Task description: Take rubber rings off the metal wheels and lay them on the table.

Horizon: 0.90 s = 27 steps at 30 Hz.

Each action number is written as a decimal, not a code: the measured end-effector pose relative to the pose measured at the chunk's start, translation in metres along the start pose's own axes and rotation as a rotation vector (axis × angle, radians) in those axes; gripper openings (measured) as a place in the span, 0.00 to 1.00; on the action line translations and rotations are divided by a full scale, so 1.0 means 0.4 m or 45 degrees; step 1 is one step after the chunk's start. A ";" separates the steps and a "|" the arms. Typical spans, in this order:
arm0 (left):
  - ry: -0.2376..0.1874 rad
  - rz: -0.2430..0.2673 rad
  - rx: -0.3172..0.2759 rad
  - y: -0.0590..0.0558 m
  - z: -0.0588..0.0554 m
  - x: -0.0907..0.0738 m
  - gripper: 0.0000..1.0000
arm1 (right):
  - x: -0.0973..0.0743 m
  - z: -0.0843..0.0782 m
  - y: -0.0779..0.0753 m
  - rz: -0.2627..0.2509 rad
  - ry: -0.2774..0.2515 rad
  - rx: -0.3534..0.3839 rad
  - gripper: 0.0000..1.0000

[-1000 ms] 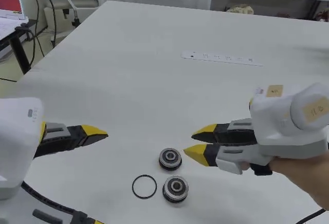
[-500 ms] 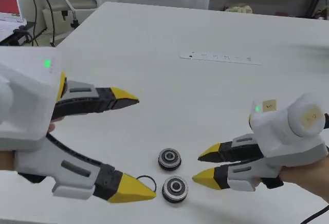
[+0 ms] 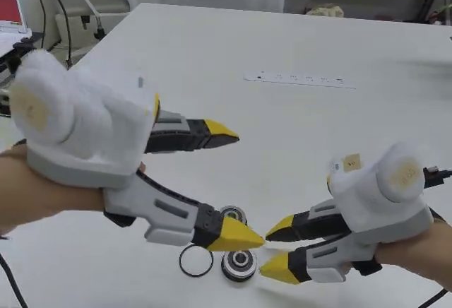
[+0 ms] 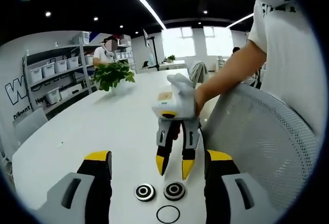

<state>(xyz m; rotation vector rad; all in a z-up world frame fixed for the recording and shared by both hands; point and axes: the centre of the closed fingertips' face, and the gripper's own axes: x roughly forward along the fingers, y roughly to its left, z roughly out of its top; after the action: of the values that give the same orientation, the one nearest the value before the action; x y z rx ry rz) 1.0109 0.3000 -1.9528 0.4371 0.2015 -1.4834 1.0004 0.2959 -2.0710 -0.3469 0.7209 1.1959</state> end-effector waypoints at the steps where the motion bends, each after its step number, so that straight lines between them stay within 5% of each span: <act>1: 0.016 -0.016 0.022 -0.009 -0.017 0.013 0.70 | 0.004 -0.003 0.005 0.005 0.008 -0.009 0.27; 14: 0.149 -0.097 -0.021 -0.056 -0.172 0.053 0.51 | 0.020 -0.012 0.021 0.035 0.046 -0.050 0.26; 22: 0.150 -0.093 -0.046 -0.056 -0.188 0.069 0.36 | 0.027 -0.011 0.028 0.046 0.048 -0.058 0.25; 27: 0.216 -0.108 -0.073 -0.063 -0.231 0.075 0.30 | 0.030 -0.008 0.030 0.045 0.046 -0.066 0.25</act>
<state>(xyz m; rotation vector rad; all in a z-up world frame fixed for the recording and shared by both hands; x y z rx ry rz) 1.0012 0.3090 -2.0521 0.5137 0.4001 -1.5205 0.9905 0.3067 -2.0799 -0.4008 0.7308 1.2460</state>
